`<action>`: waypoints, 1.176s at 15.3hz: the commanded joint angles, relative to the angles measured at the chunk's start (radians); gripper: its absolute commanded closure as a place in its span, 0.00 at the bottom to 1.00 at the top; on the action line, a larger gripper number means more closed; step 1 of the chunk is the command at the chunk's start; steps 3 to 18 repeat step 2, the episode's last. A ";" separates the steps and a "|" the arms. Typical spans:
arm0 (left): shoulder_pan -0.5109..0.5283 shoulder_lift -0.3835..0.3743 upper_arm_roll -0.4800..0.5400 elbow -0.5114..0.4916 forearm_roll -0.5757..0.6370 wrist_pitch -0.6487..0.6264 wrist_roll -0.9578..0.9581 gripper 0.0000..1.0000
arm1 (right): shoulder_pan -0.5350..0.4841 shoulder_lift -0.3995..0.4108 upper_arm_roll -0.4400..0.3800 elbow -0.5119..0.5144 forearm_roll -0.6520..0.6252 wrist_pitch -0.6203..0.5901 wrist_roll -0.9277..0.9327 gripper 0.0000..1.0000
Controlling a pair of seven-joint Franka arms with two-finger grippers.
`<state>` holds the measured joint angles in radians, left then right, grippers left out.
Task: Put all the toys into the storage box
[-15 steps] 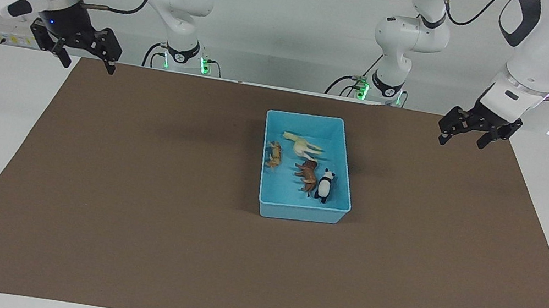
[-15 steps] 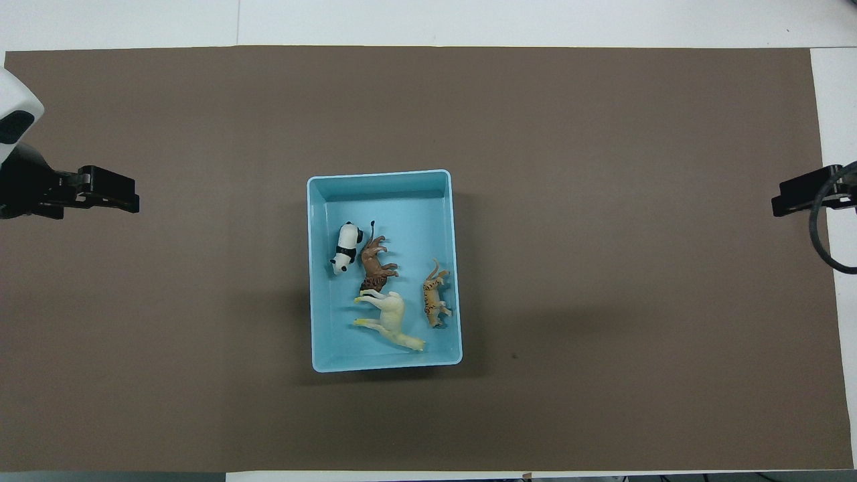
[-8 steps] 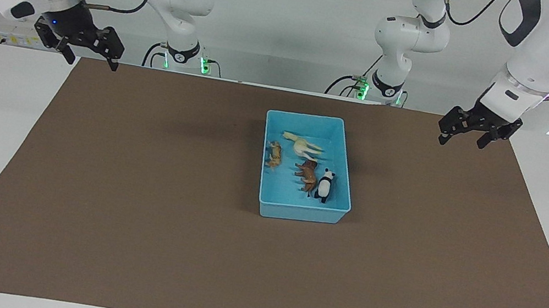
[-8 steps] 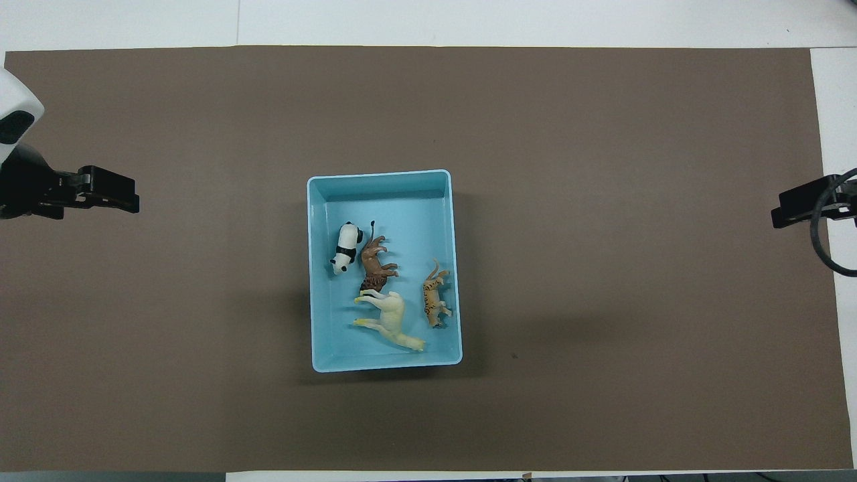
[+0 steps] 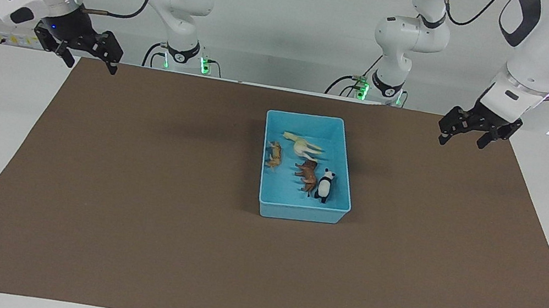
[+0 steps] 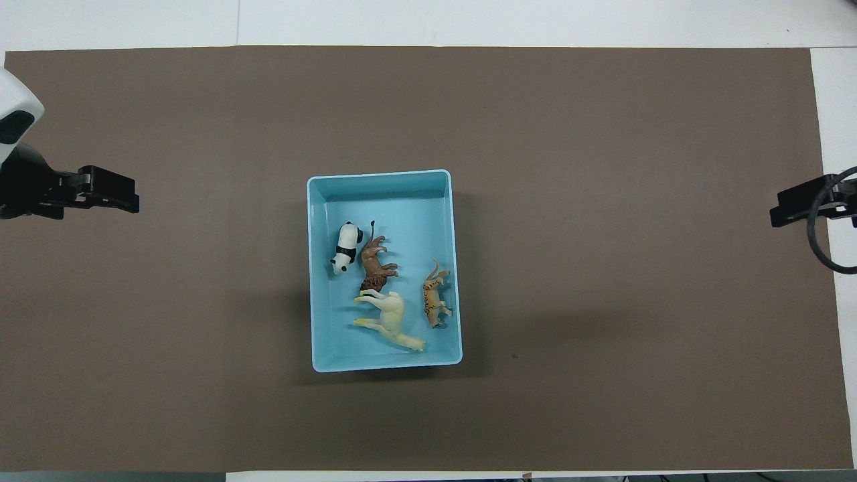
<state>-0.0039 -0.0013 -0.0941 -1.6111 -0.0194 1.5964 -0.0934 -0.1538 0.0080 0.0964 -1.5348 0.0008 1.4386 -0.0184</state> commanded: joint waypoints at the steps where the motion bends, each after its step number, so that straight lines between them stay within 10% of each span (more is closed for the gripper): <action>1: 0.012 -0.025 -0.006 -0.023 0.010 -0.009 0.009 0.00 | 0.007 -0.025 -0.009 -0.031 0.004 0.026 0.009 0.00; 18: 0.012 -0.025 -0.006 -0.023 0.010 -0.009 0.009 0.00 | 0.007 -0.023 -0.009 -0.031 0.004 0.026 0.011 0.00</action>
